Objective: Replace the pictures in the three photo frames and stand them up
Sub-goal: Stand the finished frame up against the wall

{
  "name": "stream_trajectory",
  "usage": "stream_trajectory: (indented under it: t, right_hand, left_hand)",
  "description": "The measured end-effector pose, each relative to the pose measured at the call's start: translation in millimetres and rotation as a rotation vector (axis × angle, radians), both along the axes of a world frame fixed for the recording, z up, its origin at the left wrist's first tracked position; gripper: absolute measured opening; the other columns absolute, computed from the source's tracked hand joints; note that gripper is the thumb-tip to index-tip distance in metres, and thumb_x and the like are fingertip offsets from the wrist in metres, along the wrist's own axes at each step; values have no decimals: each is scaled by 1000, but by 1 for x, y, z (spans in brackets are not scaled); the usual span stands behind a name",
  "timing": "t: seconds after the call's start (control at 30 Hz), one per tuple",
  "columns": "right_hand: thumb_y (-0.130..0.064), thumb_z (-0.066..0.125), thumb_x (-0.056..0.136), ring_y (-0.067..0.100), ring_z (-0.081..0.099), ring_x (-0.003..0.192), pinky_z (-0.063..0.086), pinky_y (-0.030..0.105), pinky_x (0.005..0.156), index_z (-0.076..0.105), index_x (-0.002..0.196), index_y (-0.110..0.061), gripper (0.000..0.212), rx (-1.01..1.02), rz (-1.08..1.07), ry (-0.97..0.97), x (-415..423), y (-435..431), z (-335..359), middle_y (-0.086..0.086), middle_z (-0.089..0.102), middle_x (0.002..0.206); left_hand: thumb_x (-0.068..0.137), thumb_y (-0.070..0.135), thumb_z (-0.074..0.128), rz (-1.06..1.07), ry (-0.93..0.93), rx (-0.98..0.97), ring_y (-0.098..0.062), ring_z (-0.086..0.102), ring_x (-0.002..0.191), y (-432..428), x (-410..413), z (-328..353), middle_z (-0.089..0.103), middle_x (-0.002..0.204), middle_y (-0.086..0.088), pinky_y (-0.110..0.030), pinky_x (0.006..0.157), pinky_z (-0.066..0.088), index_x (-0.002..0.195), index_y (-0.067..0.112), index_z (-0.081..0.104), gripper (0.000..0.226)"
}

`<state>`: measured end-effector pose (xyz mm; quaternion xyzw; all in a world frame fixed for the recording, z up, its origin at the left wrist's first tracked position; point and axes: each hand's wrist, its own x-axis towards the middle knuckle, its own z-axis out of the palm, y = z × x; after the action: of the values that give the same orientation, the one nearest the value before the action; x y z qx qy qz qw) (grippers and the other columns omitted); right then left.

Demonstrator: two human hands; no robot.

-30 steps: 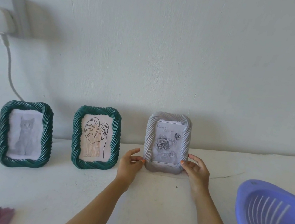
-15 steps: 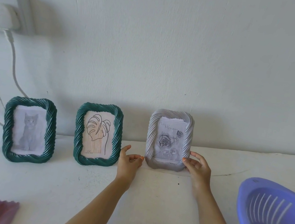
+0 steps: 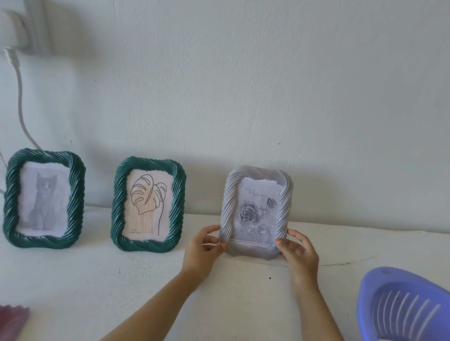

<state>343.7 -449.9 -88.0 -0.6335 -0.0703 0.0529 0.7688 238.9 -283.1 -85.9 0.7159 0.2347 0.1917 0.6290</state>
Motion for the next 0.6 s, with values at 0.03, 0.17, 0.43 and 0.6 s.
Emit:
stream_trajectory:
  t: [0.03, 0.17, 0.43, 0.6]
  right_hand:
    - [5, 67, 78, 3, 61, 64, 50, 15, 68, 60, 102, -12, 30, -3, 0, 0, 0, 0, 0, 6, 65, 76]
    - [4, 67, 78, 1, 61, 61, 49, 18, 70, 61, 103, -11, 30, -16, 0, 4, 0, 0, 0, 7, 65, 76]
    - [4, 67, 78, 1, 61, 60, 49, 15, 68, 60, 103, -10, 30, -7, -11, 17, 0, 1, 0, 6, 65, 75]
    - [4, 67, 78, 11, 60, 70, 49, 7, 61, 58, 108, -7, 34, 19, -17, 26, 1, 2, 1, 6, 64, 77]
  left_hand:
    - [88, 8, 59, -2, 1, 8, -13, 55, 78, 0, 0, 0, 59, 90, -7, -15, 63, 42, 125, 18, 53, 39]
    - [88, 8, 59, -6, 10, 28, -14, 55, 79, 1, -1, -1, 59, 91, -8, -15, 64, 44, 124, 19, 54, 38]
    - [88, 8, 61, -10, 10, 26, -12, 55, 76, 1, -1, 1, 59, 90, -8, -15, 63, 43, 123, 19, 55, 37]
    - [88, 9, 61, -12, 18, 19, -16, 56, 81, 3, -2, 1, 61, 94, -11, -15, 66, 44, 127, 16, 52, 41]
